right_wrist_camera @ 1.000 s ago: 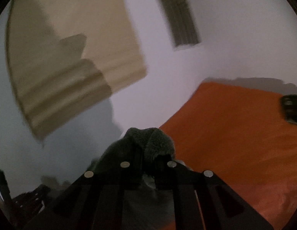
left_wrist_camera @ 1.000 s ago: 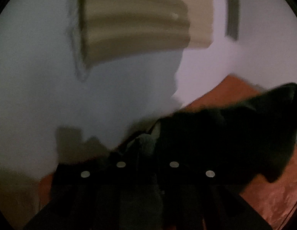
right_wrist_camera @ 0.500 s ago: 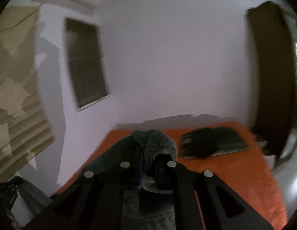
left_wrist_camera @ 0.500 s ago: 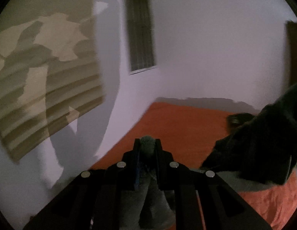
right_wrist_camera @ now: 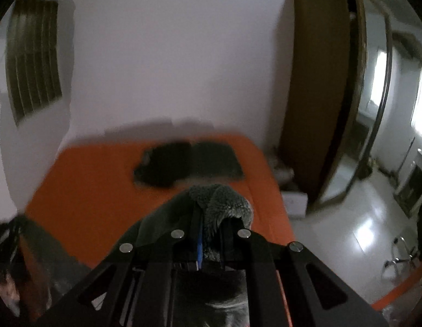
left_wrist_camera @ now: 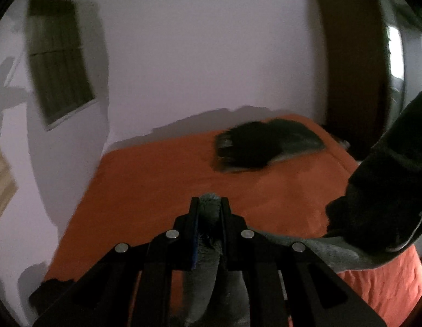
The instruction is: Fold clothes
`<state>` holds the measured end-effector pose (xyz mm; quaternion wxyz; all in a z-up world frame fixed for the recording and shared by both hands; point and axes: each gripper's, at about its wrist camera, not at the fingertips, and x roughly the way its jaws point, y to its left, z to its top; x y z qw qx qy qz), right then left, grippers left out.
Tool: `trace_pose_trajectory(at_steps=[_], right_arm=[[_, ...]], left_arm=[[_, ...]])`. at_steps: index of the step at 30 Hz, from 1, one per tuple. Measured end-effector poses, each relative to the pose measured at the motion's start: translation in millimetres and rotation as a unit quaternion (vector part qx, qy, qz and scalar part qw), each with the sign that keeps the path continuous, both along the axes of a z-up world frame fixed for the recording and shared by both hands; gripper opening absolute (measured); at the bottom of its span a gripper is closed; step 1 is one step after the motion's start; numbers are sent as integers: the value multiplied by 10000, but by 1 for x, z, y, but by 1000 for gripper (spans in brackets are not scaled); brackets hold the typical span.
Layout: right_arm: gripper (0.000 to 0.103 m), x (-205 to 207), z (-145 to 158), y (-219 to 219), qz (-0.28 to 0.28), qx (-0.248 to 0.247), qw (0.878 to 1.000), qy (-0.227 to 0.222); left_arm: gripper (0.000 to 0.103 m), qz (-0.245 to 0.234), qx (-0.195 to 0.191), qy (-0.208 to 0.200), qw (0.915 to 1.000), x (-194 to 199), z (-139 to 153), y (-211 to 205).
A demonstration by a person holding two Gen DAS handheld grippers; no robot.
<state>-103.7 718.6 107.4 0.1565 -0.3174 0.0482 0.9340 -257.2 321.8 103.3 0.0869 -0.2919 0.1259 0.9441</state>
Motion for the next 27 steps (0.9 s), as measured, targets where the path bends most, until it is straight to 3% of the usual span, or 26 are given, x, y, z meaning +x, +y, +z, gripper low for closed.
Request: trace_pose_trajectory(at_steps=[6, 11, 18, 22, 25, 26, 27], right_arm=[[8, 33, -137, 56, -301, -880, 9939, -597], [8, 23, -240, 51, -849, -1619, 9797, -826], [9, 17, -283, 87, -1426, -2006, 9635, -1057], [14, 26, -294, 100, -1565, -2315, 9506, -1354], [20, 33, -292, 101, -1623, -2435, 9449, -1471], [25, 36, -289, 99, -1617, -2466, 9444, -1457], [36, 39, -286, 97, -1590, -2486, 9448, -1421]], left_arm=[[14, -83, -100, -815, 9966, -10, -104, 35], [14, -46, -487, -894, 9948, 12, -166, 33], [21, 116, -704, -1416, 9874, 18, -239, 14], [42, 152, -609, -1724, 9830, 16, -231, 3], [49, 138, -254, -1840, 9825, 21, -206, -16], [50, 138, -159, -1863, 9823, 23, -199, -22], [51, 137, -64, -1884, 9820, 25, -192, -28]])
